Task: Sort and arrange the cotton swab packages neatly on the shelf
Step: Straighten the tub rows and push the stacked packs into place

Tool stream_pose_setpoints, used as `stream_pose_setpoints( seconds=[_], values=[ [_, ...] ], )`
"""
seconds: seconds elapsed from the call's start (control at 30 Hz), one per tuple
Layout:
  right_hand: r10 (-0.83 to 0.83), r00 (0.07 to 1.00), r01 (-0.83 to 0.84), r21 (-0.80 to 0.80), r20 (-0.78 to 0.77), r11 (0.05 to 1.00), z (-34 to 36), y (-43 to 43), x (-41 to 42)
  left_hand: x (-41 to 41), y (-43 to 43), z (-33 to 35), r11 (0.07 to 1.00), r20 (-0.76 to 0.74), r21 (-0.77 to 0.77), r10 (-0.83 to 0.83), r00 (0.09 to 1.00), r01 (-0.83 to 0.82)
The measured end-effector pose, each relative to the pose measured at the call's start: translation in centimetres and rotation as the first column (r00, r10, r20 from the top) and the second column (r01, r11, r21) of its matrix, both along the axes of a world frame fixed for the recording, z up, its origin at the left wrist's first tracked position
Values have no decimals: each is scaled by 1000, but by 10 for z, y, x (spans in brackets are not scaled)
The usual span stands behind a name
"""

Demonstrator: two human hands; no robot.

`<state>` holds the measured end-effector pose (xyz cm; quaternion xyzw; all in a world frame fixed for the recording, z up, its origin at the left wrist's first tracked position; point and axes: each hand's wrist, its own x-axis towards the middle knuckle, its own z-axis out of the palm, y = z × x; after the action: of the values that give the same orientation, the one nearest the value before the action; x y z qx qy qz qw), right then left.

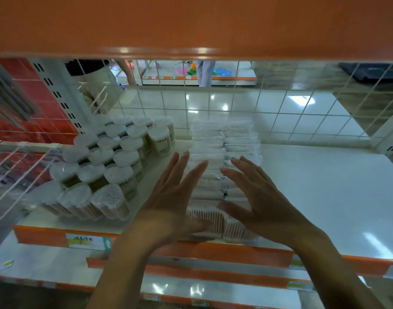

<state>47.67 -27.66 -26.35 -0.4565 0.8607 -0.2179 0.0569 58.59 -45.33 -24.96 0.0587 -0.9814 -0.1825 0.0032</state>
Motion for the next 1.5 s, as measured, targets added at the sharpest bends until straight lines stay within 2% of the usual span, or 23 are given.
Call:
stream_pose_setpoints(
  seconds=[0.4,0.63,0.77,0.97,1.1,1.3,1.4,1.5],
  values=[
    [-35,998,33,-35,-55,999,12,-69,30,34,-65,17,996,-100,-15,89,991,-91],
    [13,1000,-13,68,-9,998,25,-134,75,72,-125,13,971,-240,-25,226,944,-238],
    [29,1000,-29,140,-1,990,27,-166,95,93,-153,3,953,-311,-105,240,919,-284],
    [77,997,-73,156,-19,985,22,-209,121,118,-185,-12,933,-298,-169,259,919,-318],
    [98,995,-93,157,-26,983,20,-230,136,134,-204,-19,940,-220,-77,308,925,-331],
    [135,988,-124,131,-73,984,14,-252,153,144,-227,-24,959,-51,38,282,958,-281],
    [113,991,-107,92,-70,990,10,-262,159,143,-229,-27,976,-129,89,209,969,-198],
    [79,996,-74,99,-49,992,8,-271,163,141,-230,-32,974,-172,92,219,960,-206]
  ],
)
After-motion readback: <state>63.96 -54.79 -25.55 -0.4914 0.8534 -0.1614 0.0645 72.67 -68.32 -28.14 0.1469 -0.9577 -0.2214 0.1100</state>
